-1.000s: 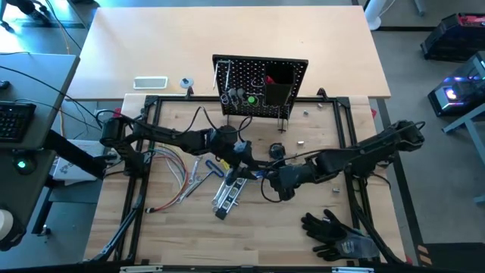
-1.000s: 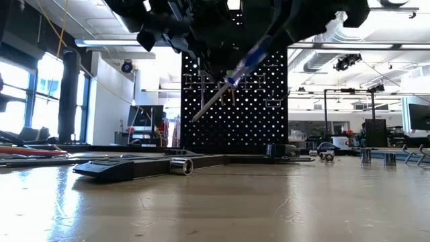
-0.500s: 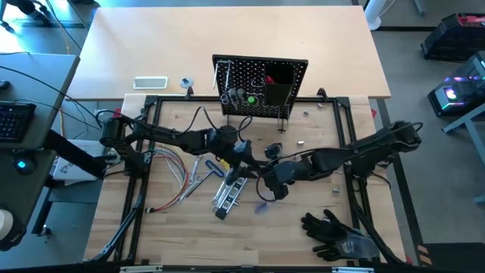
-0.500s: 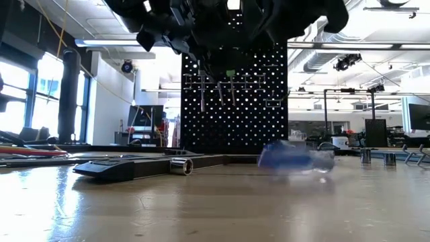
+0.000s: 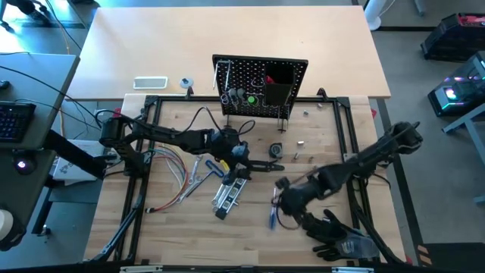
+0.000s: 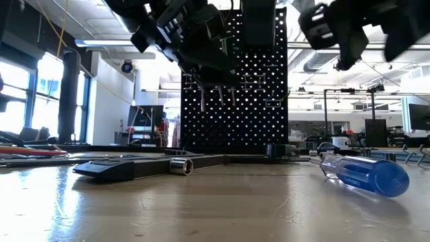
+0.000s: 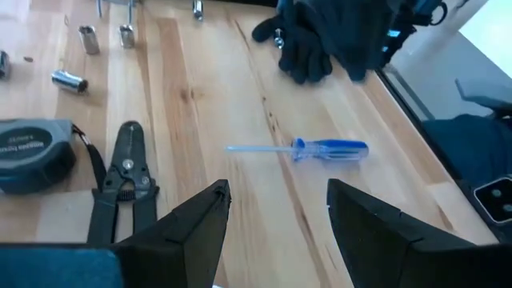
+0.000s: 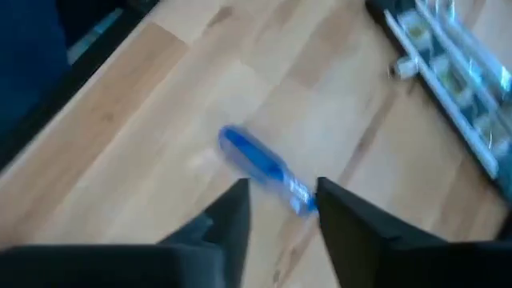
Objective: Hang tools onto peg board
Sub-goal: Hang the blue screwdriver on the peg board
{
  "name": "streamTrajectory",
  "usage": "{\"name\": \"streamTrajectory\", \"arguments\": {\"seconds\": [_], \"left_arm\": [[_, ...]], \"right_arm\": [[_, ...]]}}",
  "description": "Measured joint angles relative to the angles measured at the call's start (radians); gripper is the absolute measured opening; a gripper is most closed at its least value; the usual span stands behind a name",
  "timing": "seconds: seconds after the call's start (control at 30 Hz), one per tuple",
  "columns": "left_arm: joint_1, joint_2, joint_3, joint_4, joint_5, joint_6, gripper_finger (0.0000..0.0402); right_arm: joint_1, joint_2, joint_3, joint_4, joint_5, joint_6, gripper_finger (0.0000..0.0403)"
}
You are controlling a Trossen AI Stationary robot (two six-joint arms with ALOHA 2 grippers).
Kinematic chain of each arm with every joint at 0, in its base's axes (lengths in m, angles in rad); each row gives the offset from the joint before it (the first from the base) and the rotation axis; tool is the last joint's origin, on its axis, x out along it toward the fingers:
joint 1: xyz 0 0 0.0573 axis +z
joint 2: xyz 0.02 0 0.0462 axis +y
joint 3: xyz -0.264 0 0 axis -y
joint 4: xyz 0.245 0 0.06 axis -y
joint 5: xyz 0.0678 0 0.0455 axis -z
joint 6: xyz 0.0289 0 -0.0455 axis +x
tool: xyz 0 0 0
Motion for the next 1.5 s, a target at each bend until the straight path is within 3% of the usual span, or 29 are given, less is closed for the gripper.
{"name": "streamTrajectory", "arguments": {"seconds": [0.17,0.5,0.73,1.0,1.3,1.5], "left_arm": [[0.001,0.000,0.000,0.012,0.000,-0.004,0.0205],[-0.010,0.000,0.000,-0.017,0.000,-0.019,0.0204],[-0.010,0.000,0.000,-0.013,0.000,-0.020,0.0204],[-0.010,0.000,0.000,-0.014,0.000,-0.014,0.0204],[0.000,-0.001,0.000,-0.009,-0.003,-0.003,0.0204],[0.008,-0.001,0.000,-0.004,-0.001,0.012,0.0204]], "right_arm": [[0.035,0.062,-0.015,0.075,0.080,-0.097,0.0220],[-0.008,0.249,-0.015,0.102,0.026,-0.283,0.0221],[-0.053,0.306,-0.012,0.112,0.043,-0.347,0.0189],[-0.118,0.347,-0.009,0.081,-0.001,-0.255,0.0061],[-0.130,0.324,-0.014,0.077,0.014,-0.122,0.0061],[-0.127,0.255,-0.019,0.040,0.142,-0.058,0.0061]]}}
